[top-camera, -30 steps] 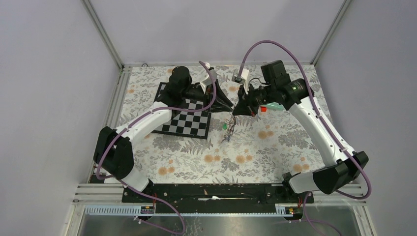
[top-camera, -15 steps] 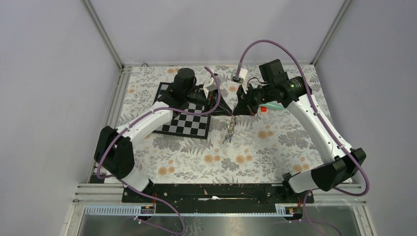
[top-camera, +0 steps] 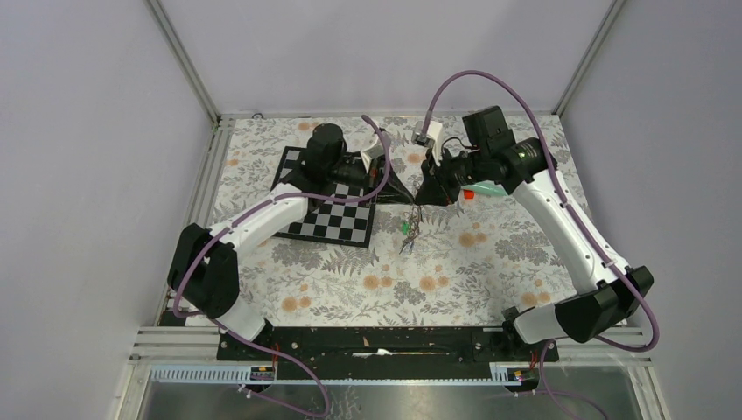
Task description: Put the keys on the keyring
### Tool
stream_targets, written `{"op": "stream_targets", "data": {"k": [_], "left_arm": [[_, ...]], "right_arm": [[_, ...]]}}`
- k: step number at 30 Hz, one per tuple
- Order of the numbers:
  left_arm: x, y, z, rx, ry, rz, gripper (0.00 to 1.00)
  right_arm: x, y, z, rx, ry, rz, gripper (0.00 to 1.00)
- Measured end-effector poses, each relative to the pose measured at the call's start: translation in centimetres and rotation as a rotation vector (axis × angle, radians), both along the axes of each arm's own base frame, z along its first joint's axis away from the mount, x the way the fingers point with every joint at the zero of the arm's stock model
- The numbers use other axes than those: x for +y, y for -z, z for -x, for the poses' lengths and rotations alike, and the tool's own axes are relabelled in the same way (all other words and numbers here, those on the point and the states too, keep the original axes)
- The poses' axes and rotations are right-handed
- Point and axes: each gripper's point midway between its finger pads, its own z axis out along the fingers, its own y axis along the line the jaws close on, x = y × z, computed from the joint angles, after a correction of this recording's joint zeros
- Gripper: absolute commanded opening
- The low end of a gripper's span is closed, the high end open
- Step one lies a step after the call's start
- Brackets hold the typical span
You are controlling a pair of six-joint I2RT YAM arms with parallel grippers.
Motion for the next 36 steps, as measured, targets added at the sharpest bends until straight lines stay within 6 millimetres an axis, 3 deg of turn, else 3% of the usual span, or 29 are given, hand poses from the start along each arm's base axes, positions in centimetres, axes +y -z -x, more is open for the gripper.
{"op": "stream_targets", "data": {"k": [5,13,21,31,36], "left_arm": [[0.2,0.5,0.6,0.103,-0.012,0.051,0.0],[0.5,-1.7,1.6,0.144,0.008,0.136,0.0],[0.8,-2.6,2.3,0.154,0.02,0.174,0.0],[0.9,-3.3,2.4,0.156,0.022,0.195,0.0],[1.0,-3.7,2.5,0.152,0.023,0.209,0.0]], "right_arm": [[-0.2,-0.6,0.0,-0.024,0.007,-0.05,0.45],[-1.4,-0.7,0.8,-0.043,0.003,-0.12,0.46],[-1.1,-0.8,2.7,-0.04,-0.083,-0.185,0.37],[-0.6,-0.7,3.3,-0.015,-0.122,-0.237,0.1],[-0.3,-1.0,3.4,-0.006,-0.128,-0.257,0.03]]}}
